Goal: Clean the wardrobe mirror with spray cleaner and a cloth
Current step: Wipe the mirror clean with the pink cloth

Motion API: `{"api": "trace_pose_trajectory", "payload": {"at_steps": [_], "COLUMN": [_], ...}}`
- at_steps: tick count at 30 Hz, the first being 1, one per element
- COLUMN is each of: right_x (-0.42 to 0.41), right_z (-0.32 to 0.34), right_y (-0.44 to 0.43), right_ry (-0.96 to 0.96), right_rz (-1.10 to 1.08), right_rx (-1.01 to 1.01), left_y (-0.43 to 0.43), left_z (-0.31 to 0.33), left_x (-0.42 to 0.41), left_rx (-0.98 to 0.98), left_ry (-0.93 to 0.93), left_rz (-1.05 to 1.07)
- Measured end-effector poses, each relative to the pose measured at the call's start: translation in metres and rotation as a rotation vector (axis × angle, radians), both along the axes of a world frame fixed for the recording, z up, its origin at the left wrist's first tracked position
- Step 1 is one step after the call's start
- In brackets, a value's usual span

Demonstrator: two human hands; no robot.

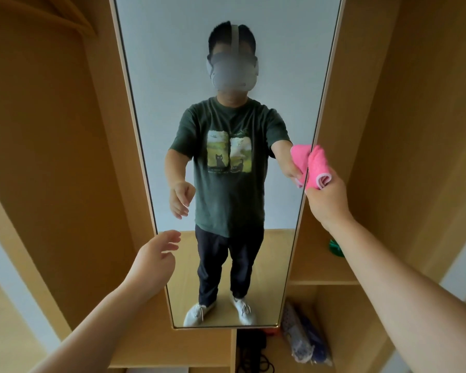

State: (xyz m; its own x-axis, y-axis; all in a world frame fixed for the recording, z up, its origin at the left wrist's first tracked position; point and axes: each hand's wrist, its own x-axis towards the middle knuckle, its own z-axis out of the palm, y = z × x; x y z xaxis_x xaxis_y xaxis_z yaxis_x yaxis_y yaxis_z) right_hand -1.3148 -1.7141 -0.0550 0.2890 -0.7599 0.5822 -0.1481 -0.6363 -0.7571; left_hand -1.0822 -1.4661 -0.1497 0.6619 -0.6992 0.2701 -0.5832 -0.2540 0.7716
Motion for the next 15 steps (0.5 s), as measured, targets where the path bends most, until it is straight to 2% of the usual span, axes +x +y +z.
{"api": "trace_pose_trajectory", "payload": {"at_steps": [7,15], "right_x": [0.001,0.0], "right_z": [-0.023,-0.047], "right_y": [0.005,0.002], "right_ry": [-0.014,0.06], "right_rz": [-0.031,-0.052], "right_rx": [0.016,0.056], "left_y": [0.001,0.005], "left_z": [-0.039,-0.062], "left_x": [-0.011,-0.02], "left_rx": [0.067,0.1], "left_ry": [0.069,0.119], "left_rz": [-0.031,-0.058]}}
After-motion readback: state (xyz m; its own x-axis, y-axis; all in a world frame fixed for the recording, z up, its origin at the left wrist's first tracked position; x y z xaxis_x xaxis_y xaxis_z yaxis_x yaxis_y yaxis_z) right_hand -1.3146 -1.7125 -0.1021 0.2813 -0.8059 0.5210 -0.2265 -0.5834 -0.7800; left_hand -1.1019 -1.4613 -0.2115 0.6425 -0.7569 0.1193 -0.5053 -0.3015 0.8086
